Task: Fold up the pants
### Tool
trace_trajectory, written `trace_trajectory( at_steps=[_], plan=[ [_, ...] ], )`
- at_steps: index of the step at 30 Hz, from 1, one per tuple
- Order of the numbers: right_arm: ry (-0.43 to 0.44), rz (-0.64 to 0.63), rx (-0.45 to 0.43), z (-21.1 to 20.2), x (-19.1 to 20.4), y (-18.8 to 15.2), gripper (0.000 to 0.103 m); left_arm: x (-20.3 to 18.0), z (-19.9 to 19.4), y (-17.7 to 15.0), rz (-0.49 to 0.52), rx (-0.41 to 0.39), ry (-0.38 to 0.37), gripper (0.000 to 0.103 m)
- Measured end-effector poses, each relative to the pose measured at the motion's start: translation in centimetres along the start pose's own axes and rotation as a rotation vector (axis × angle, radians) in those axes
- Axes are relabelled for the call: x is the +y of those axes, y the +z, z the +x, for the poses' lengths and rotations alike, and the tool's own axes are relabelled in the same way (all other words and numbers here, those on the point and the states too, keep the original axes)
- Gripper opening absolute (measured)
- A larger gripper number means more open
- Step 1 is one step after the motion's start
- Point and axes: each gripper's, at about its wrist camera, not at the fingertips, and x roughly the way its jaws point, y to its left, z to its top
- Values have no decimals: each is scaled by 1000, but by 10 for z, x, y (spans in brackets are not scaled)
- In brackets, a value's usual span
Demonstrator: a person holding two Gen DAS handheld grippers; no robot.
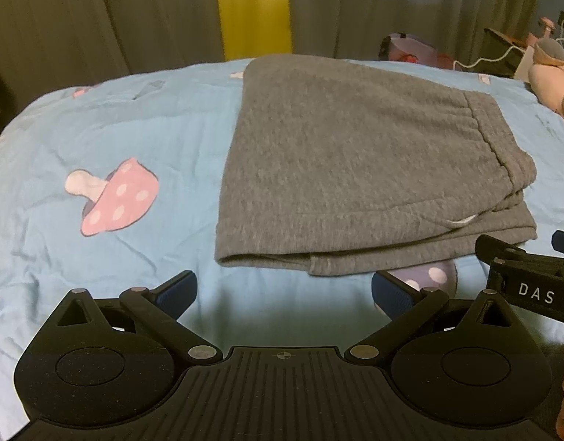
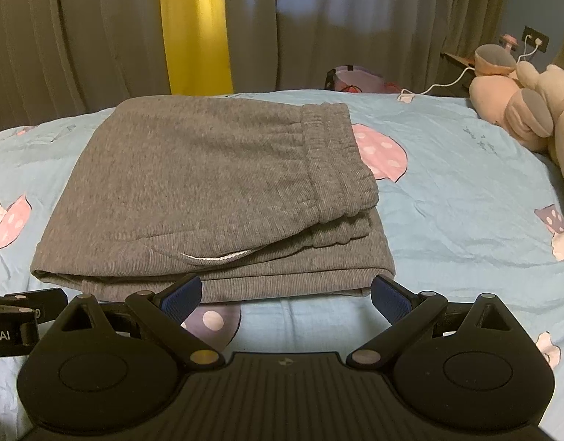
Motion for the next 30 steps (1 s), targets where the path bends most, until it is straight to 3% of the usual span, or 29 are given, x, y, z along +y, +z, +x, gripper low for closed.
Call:
trace_trajectory(
  at_steps=[30],
  plan=[
    [4, 6, 6, 2, 0, -1, 99, -1, 0, -3, -7, 12, 8, 103]
  ],
)
